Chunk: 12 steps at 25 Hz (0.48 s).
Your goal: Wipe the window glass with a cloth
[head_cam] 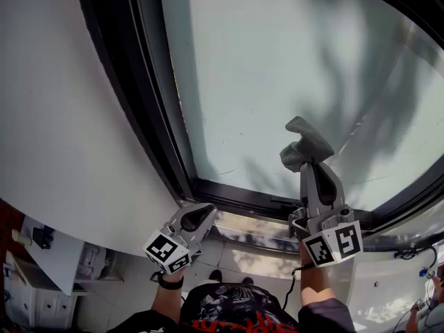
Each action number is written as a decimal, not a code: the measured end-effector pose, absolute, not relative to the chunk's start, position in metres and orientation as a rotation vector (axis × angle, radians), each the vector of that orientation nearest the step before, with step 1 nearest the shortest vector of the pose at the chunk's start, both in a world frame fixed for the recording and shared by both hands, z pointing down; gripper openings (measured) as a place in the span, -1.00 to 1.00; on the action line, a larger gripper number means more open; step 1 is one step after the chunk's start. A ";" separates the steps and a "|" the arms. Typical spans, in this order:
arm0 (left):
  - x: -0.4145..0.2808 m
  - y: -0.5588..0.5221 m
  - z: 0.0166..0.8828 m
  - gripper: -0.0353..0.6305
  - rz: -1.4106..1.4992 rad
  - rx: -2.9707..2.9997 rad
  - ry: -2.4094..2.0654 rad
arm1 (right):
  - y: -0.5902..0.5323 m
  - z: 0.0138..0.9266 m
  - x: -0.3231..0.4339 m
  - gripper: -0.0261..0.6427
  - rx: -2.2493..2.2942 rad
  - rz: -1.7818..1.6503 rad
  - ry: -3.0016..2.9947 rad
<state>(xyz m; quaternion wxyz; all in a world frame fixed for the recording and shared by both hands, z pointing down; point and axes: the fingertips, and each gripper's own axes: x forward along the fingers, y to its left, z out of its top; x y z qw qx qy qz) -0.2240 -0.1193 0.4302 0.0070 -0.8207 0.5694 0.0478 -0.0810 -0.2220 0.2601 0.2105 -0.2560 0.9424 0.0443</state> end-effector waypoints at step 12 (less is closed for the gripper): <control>-0.259 -0.083 0.390 -0.89 0.116 -2.386 2.034 | -0.194 0.077 -0.225 -0.88 -0.363 0.316 2.668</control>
